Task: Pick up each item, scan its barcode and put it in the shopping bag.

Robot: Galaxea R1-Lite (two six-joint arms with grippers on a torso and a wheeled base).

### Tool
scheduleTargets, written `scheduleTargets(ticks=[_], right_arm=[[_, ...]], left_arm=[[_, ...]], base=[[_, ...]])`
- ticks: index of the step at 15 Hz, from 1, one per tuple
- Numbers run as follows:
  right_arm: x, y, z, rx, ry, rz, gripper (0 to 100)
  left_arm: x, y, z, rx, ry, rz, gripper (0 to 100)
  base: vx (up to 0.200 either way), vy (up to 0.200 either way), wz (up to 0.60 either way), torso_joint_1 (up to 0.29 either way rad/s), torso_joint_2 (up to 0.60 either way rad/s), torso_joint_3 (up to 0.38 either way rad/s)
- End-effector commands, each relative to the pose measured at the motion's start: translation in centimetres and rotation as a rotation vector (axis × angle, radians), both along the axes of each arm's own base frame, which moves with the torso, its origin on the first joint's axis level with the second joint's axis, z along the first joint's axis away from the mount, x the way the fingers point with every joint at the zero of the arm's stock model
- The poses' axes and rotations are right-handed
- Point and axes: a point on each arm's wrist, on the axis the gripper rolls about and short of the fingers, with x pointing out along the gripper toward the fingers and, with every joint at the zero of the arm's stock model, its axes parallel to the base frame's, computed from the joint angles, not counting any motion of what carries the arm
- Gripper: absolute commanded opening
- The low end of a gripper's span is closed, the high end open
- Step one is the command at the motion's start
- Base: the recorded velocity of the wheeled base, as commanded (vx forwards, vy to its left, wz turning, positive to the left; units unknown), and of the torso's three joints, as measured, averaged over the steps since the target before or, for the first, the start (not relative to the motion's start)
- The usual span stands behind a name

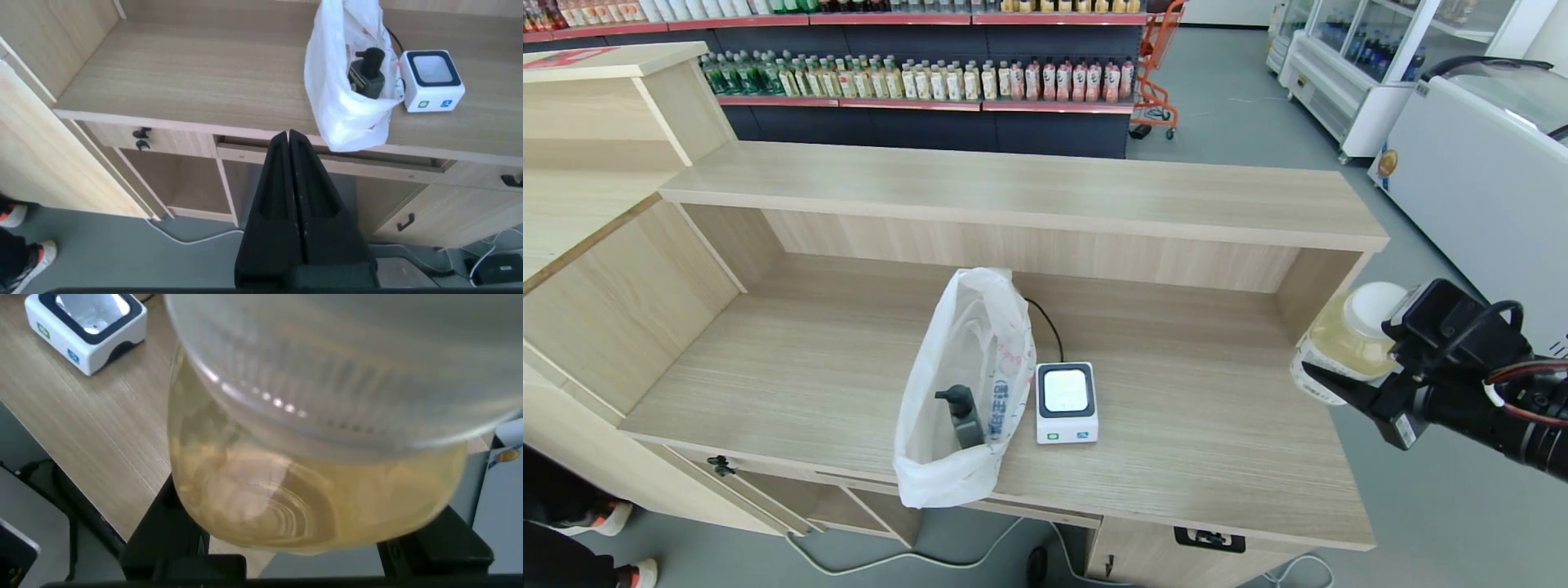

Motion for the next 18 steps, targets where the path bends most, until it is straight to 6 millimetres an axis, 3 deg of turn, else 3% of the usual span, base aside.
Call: scheduleTargets(ticks=[1, 3, 10, 18], right_arm=[[-0.4, -0.1, -0.2, -0.019, -0.001, 0.005, 0], [0.0, 0.0, -0.4, -0.033, 0.005, 0.007, 0], [4.6, 1.2, -1.9, -0.034, -0.111, 0.009, 0], [6.3, 2.5, -3.6, -0.043, -0.129, 0.046, 0]], left_arm=[[0.0, 0.0, 0.0, 0.000, 0.001, 0.000, 0], [0.0, 0.0, 0.0, 0.000, -0.001, 0.000, 0], [0.0, 0.0, 0.0, 0.000, -0.001, 0.000, 0], [0.0, 0.0, 0.0, 0.000, 0.002, 0.000, 0]], base=[[0.000, 0.200, 0.00, 0.002, 0.01, 0.002], [0.000, 0.200, 0.00, 0.005, 0.00, 0.000], [0.000, 0.000, 0.00, 0.000, 0.00, 0.000], [0.000, 0.000, 0.00, 0.000, 0.00, 0.000]])
